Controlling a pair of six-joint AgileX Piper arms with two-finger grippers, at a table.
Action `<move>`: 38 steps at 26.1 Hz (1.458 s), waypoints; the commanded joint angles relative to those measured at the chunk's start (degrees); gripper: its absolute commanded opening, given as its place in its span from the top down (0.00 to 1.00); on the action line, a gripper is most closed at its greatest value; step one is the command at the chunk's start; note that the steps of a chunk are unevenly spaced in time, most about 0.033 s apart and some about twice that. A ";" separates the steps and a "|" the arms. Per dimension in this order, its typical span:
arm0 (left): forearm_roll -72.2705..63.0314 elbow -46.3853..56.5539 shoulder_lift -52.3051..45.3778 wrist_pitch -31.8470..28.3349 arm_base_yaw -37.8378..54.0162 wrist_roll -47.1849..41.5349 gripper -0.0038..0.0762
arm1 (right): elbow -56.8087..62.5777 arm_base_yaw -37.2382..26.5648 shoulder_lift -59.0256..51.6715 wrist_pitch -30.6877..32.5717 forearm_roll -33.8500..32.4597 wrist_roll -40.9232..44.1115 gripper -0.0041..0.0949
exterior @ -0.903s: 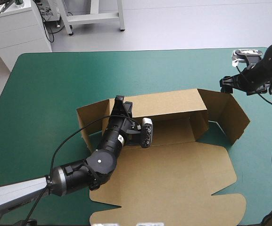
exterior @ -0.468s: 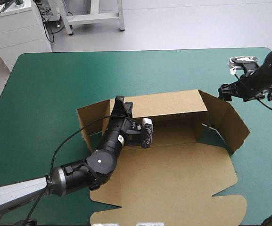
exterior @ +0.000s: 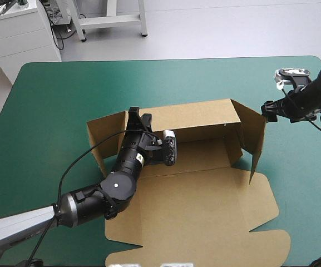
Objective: Fold the box
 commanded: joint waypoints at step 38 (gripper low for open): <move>0.61 -1.88 -1.69 -1.98 1.31 -1.05 0.99 | 12.67 -0.44 -13.62 0.80 15.30 -23.40 0.14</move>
